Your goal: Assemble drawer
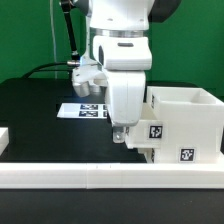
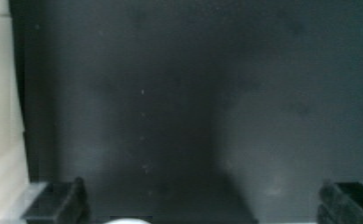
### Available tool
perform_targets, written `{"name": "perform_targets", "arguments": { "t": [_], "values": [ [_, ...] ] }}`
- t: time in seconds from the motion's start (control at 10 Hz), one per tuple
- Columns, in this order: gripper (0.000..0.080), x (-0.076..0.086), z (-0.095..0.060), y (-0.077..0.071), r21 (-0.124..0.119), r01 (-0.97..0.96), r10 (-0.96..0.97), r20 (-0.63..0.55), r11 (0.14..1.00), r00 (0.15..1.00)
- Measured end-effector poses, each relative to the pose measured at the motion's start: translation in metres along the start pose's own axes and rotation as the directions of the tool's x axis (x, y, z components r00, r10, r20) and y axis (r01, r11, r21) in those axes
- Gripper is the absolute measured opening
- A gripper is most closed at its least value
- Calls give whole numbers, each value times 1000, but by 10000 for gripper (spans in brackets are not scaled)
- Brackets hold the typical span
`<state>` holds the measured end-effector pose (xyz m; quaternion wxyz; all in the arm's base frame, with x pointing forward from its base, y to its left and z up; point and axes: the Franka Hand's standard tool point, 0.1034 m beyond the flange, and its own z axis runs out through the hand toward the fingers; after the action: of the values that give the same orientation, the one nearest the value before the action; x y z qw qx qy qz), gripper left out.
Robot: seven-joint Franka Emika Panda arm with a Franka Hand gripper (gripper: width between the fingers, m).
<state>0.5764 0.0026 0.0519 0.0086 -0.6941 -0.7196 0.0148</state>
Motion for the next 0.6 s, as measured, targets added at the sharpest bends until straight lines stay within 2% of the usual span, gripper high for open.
{"name": "perform_targets", "arguments": {
  "t": [0.6],
  "values": [
    [649, 1, 2, -1, 3, 0, 0, 0, 1000, 1000]
  ]
}}
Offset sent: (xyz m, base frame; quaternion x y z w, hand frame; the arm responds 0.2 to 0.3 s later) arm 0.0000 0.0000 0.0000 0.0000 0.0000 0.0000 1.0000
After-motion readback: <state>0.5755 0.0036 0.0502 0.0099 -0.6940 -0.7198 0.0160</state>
